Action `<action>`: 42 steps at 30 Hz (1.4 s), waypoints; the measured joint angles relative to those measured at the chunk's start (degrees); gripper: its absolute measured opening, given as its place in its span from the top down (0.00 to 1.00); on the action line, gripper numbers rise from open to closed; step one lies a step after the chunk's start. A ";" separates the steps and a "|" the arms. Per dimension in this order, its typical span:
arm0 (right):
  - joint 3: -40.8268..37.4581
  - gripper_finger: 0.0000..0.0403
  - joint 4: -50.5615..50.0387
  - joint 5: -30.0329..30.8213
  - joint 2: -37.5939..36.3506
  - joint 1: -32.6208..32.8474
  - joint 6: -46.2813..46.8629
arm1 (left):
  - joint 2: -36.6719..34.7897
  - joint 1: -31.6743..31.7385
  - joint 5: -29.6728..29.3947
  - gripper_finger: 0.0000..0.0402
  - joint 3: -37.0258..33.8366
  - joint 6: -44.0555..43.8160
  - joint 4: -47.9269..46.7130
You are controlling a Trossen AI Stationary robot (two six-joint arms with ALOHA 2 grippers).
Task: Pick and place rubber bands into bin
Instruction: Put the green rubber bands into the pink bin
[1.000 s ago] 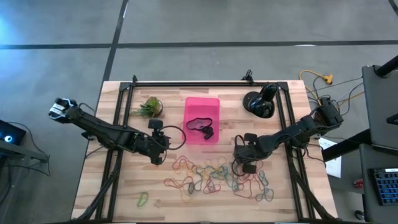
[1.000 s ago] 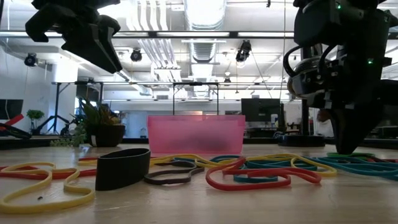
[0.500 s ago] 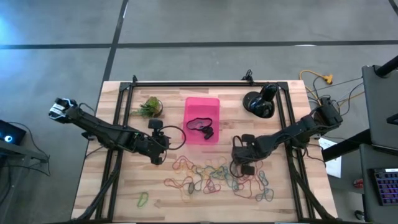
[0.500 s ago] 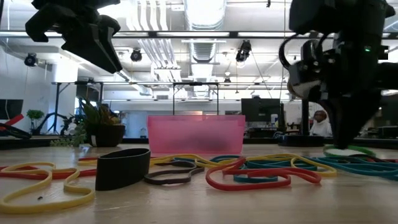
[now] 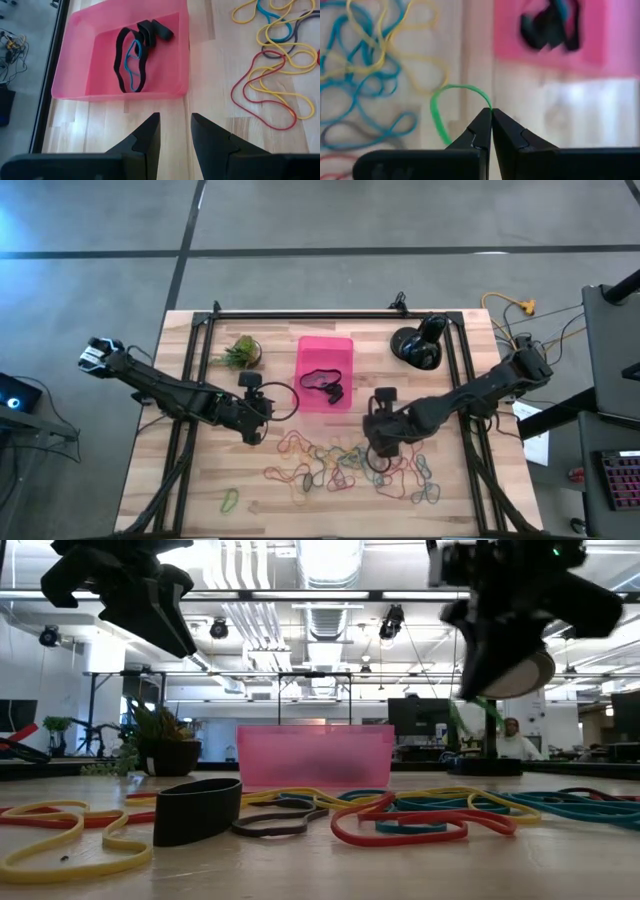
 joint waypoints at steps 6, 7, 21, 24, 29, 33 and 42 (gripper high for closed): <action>4.77 0.98 0.80 10.54 0.18 -0.07 -7.97 | 0.00 -0.02 -0.01 0.77 0.00 0.00 0.02; 5.30 0.98 1.17 12.61 0.23 -0.08 -9.54 | 0.00 -0.01 -0.01 0.77 0.00 0.00 0.01; 2.96 0.98 23.15 18.40 0.37 -8.72 -28.37 | 0.00 0.00 -0.01 0.77 0.00 0.00 0.02; 0.88 0.98 28.06 18.14 0.37 -12.67 -29.59 | 0.00 0.00 -0.01 0.77 0.00 0.00 0.03; -2.42 0.98 37.01 8.97 0.37 -19.60 -30.64 | 0.00 0.00 -0.01 0.77 0.00 0.00 0.07; -4.91 0.98 43.76 3.33 0.39 -24.23 -30.06 | 0.00 -0.01 -0.01 0.77 0.00 0.00 0.07; -6.18 0.98 46.70 -2.53 0.38 -30.79 -22.62 | 0.59 -0.02 0.01 0.77 0.00 0.02 0.24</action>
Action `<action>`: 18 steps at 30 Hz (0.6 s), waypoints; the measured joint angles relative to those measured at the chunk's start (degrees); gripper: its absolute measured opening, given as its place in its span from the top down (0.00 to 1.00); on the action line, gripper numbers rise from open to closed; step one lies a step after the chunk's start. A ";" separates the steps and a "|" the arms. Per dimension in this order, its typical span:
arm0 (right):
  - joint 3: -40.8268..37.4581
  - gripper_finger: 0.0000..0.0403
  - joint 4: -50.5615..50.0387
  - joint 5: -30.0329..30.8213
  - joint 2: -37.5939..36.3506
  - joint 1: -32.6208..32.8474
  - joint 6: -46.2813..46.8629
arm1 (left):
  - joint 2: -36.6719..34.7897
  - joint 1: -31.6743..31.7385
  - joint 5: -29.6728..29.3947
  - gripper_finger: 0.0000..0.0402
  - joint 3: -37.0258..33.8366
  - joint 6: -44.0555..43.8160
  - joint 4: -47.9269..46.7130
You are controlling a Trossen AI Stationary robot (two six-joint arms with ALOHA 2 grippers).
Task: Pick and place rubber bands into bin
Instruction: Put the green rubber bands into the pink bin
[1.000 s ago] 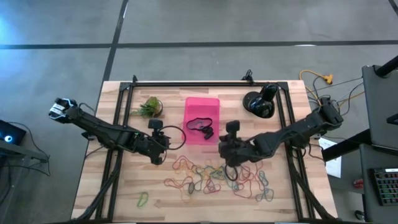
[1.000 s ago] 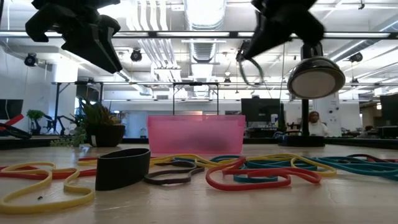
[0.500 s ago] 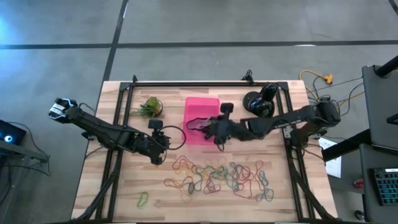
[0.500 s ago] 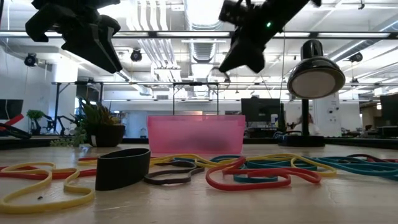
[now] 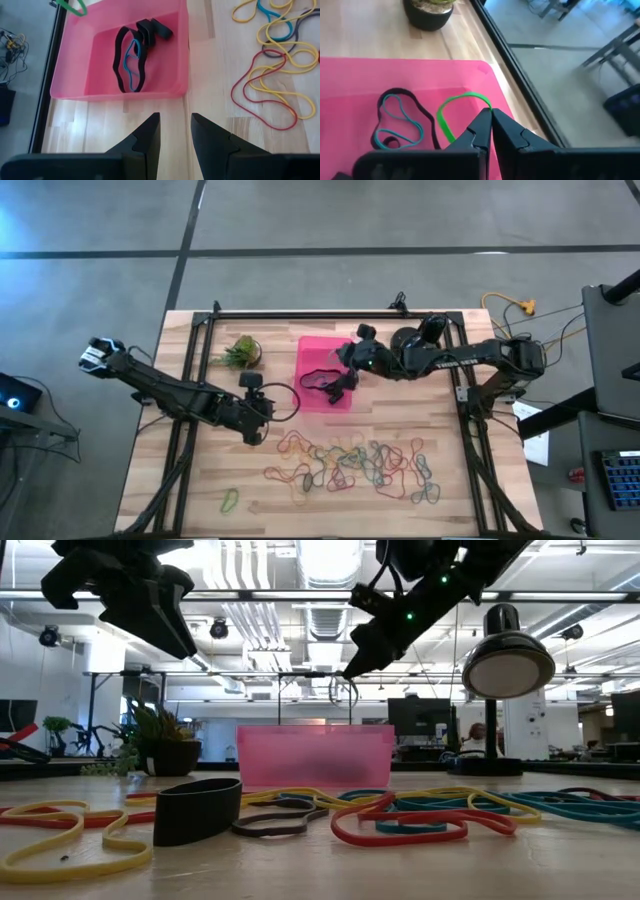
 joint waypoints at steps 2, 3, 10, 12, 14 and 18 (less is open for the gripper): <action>0.00 0.98 0.01 -1.39 -0.01 -0.83 1.61 | 0.42 0.02 -0.02 0.77 0.00 0.00 0.06; 0.00 0.98 0.01 -2.29 0.01 -1.17 2.19 | 0.66 0.02 -0.02 0.77 0.00 0.00 0.07; 0.00 0.97 0.01 -4.72 0.00 -1.85 2.62 | 2.72 0.02 -0.05 0.77 -0.02 0.02 0.25; 0.00 0.94 0.01 -4.90 0.00 -1.83 2.67 | 3.32 0.02 -0.02 0.77 -0.02 0.22 0.25; 0.00 0.91 -0.01 -5.72 0.00 -1.83 2.68 | 3.77 0.02 -0.02 0.77 -0.02 0.39 0.22; 0.00 0.82 -0.01 -6.23 0.00 -1.83 2.71 | 4.40 0.02 -0.02 0.77 -0.02 0.39 0.24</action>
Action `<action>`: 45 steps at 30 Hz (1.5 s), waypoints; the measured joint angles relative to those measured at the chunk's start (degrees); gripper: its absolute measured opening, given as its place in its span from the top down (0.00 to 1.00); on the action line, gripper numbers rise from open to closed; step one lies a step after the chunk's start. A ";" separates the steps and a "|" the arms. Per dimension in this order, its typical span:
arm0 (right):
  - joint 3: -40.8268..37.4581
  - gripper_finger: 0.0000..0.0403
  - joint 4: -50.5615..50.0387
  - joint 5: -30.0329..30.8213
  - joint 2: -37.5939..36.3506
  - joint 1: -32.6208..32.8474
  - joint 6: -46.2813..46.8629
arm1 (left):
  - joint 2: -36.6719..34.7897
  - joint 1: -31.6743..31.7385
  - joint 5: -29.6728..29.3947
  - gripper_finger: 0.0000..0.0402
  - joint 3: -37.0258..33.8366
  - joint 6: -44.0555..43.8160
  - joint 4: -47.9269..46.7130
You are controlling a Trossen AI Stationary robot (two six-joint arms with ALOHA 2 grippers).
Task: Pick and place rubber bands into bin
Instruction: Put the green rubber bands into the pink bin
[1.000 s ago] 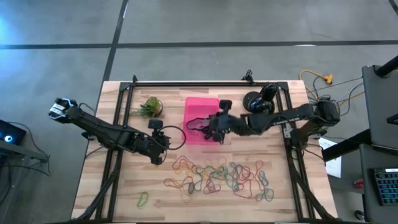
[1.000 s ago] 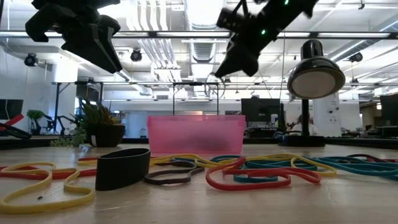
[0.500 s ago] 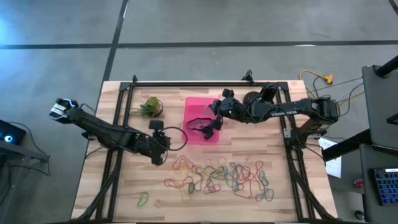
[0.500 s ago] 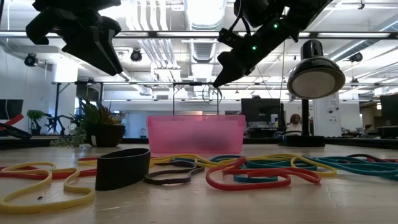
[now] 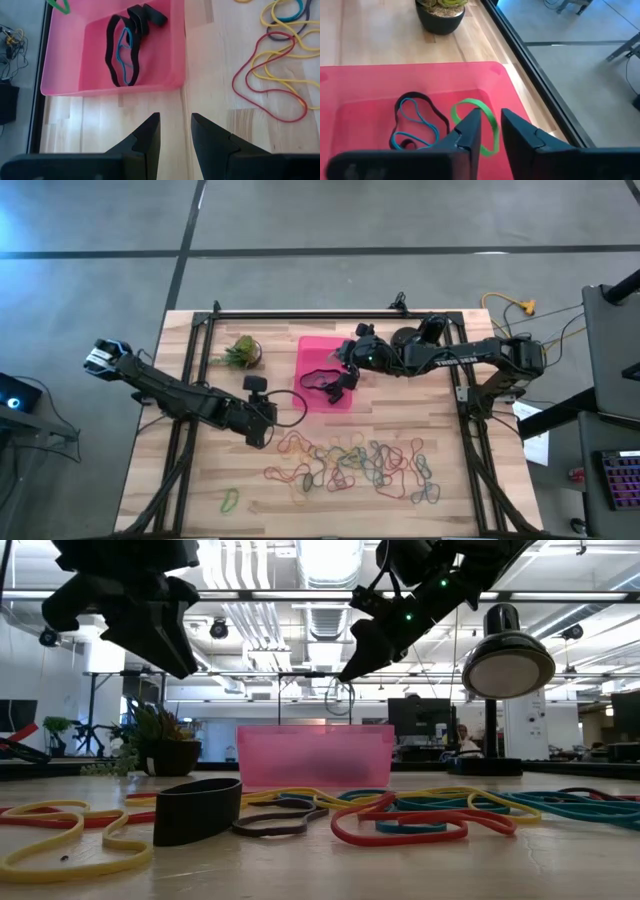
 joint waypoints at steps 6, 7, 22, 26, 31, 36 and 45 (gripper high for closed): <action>0.00 0.72 -0.11 -4.47 -0.01 0.00 0.02 | 0.06 0.00 0.96 0.77 0.00 -0.32 -0.75; 0.00 0.71 -0.11 -5.65 0.00 0.00 0.02 | 0.06 0.00 1.37 0.77 0.00 -0.34 -0.72; 0.00 0.68 -1.92 -7.54 -0.01 0.00 1.87 | 0.04 0.00 3.37 0.77 0.00 -0.55 -0.69; 0.00 0.69 -3.92 -9.41 -0.02 0.76 1.66 | 0.04 0.00 12.34 0.77 0.00 -4.97 -2.74; 0.00 0.70 -8.78 -17.04 -0.03 2.88 1.12 | 0.02 -0.62 27.31 0.77 -0.20 -15.62 -6.51; 0.00 0.72 -12.93 -19.20 -0.05 6.95 1.49 | 0.04 -5.07 31.03 0.77 -1.28 -21.72 -6.64; 0.00 0.75 -15.64 -19.43 -0.10 15.37 3.05 | 0.04 -17.74 30.47 0.77 -4.15 -39.13 -1.91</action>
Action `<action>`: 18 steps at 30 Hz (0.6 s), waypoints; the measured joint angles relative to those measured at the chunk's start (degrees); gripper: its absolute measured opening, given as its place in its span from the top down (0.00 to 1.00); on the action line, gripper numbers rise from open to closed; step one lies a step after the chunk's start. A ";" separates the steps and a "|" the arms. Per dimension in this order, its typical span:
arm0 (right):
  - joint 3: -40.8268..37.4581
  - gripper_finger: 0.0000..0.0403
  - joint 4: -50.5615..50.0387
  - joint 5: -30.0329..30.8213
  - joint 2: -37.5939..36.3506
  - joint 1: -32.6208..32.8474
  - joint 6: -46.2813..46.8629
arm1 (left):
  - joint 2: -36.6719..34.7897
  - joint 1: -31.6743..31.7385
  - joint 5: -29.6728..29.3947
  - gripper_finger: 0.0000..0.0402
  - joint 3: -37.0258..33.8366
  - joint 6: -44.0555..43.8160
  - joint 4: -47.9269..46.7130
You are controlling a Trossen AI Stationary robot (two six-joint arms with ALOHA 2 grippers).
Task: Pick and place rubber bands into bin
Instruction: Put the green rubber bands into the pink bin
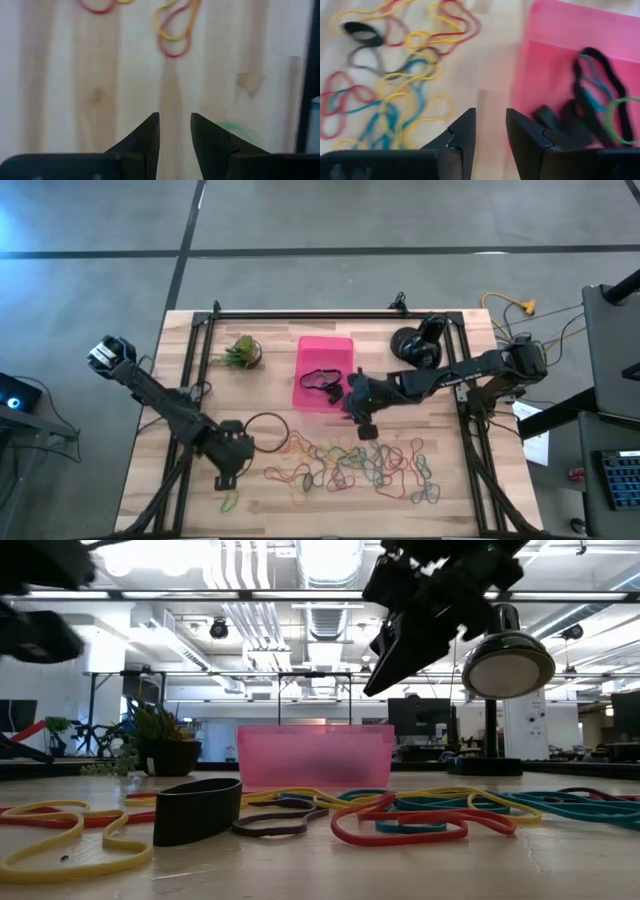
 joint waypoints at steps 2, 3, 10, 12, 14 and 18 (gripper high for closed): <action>0.00 0.76 -0.07 -0.03 0.00 1.56 0.86 | 0.00 -2.56 -1.03 0.77 -0.67 -2.22 2.53; 0.00 0.76 -0.07 -0.01 0.00 2.24 1.42 | 0.00 -3.72 -1.52 0.77 -0.98 -3.18 3.73; 0.00 0.79 -0.15 0.07 0.00 6.81 4.45 | 1.44 -8.63 -2.54 0.77 -3.33 -4.98 12.61; 0.00 0.79 -0.16 0.07 0.00 8.05 4.72 | 3.44 -9.44 -2.04 0.77 -3.32 -5.20 13.12; 0.00 0.80 -0.15 0.09 0.00 9.06 4.80 | 6.03 -9.89 -0.59 0.77 -2.86 -6.31 13.35; -0.02 0.81 -0.03 0.37 0.00 10.76 4.91 | 11.13 -10.00 2.04 0.77 -1.47 -6.51 13.56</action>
